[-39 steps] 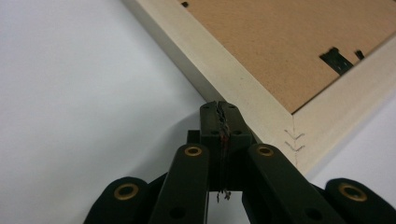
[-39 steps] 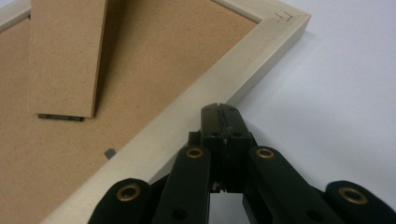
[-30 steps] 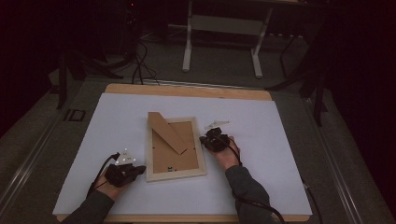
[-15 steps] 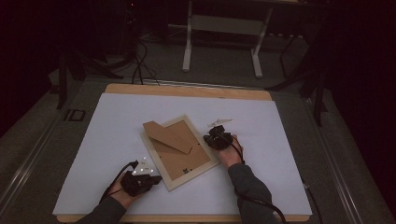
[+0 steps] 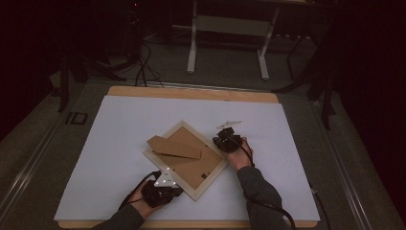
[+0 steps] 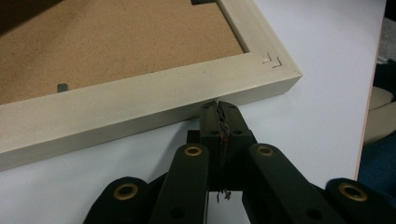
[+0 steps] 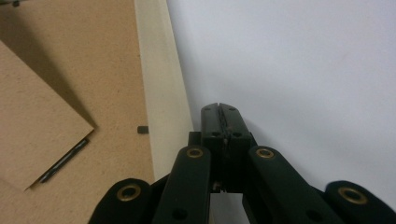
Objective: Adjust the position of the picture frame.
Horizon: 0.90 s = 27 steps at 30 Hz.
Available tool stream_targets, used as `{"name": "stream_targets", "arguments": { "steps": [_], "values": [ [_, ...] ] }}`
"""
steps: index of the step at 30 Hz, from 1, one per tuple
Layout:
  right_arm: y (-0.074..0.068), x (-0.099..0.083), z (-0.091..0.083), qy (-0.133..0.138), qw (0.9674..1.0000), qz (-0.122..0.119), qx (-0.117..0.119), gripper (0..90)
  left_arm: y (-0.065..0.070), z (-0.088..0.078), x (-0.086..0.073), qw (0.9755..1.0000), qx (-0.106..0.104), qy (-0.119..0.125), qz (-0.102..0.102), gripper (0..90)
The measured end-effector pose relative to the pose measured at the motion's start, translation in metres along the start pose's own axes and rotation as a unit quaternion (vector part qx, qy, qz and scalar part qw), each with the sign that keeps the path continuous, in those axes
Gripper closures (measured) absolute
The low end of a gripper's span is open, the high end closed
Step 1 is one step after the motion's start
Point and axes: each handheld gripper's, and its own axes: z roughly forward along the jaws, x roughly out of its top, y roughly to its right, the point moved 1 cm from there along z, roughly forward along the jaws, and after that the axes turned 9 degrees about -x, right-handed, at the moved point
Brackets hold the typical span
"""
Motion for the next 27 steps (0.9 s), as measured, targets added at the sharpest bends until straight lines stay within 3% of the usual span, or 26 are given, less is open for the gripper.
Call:
{"name": "stream_targets", "arguments": {
  "steps": [5, 8, 10, 12, 14, 16, 18, 20, 21, 22, 23, 24, 25, 26, 27],
  "values": [
    [0.001, -0.002, -0.009, 0.015, 0.9999, -0.005, 0.003, 89.6, -0.004, -0.006, -0.001, 0.9999, 0.009, 0.008, -0.004, 90.0],
    [0.001, -0.002, -0.013, 0.021, 0.9998, -0.007, 0.003, 89.5, -0.007, -0.012, 0.000, 0.9996, 0.015, 0.022, -0.009, 90.0],
    [0.003, -0.004, -0.020, 0.030, 0.9994, 0.001, 0.015, 89.0, -0.012, -0.024, 0.002, 0.9987, 0.023, 0.045, -0.009, 89.2],
    [0.004, -0.005, -0.025, 0.038, 0.9989, 0.009, 0.025, 88.4, -0.014, -0.027, 0.002, 0.9983, 0.028, 0.051, -0.010, 88.4],
    [0.004, -0.008, -0.029, 0.043, 0.9986, 0.009, 0.028, 88.2, -0.020, -0.039, 0.001, 0.9965, 0.040, 0.070, -0.019, 88.0],
    [0.005, -0.009, -0.032, 0.045, 0.9986, 0.007, 0.027, 88.2, -0.020, -0.039, 0.001, 0.9965, 0.040, 0.070, -0.019, 87.9],
    [0.007, -0.015, -0.040, 0.049, 0.9984, 0.009, 0.028, 88.1, -0.030, -0.057, -0.001, 0.9932, 0.057, 0.096, -0.032, 87.9],
    [0.008, -0.020, -0.045, 0.051, 0.9982, 0.010, 0.029, 88.1, -0.032, -0.062, -0.002, 0.9921, 0.064, 0.102, -0.036, 87.9],
    [0.009, -0.022, -0.048, 0.054, 0.9981, 0.007, 0.028, 88.1, -0.037, -0.072, -0.003, 0.9896, 0.078, 0.114, -0.042, 87.9],
    [0.010, -0.024, -0.050, 0.055, 0.9980, 0.006, 0.029, 88.2, -0.037, -0.072, -0.003, 0.9896, 0.078, 0.114, -0.042, 87.9],
    [0.011, -0.026, -0.053, 0.058, 0.9979, 0.006, 0.028, 88.3, -0.043, -0.082, -0.005, 0.9867, 0.091, 0.126, -0.048, 87.8],
    [0.011, -0.026, -0.053, 0.058, 0.9979, 0.006, 0.028, 88.3, -0.043, -0.082, -0.005, 0.9867, 0.091, 0.126, -0.048, 87.9],
    [0.012, -0.031, -0.059, 0.061, 0.9978, 0.008, 0.027, 88.4, -0.049, -0.092, -0.007, 0.9834, 0.103, 0.139, -0.056, 87.9],
    [0.012, -0.031, -0.059, 0.061, 0.9978, 0.008, 0.027, 88.4, -0.049, -0.092, -0.007, 0.9834, 0.103, 0.139, -0.056, 87.8],
    [0.013, -0.035, -0.063, 0.063, 0.9977, 0.005, 0.025, 88.5, -0.057, -0.102, -0.009, 0.9795, 0.114, 0.152, -0.068, 87.8]
  ]
}}
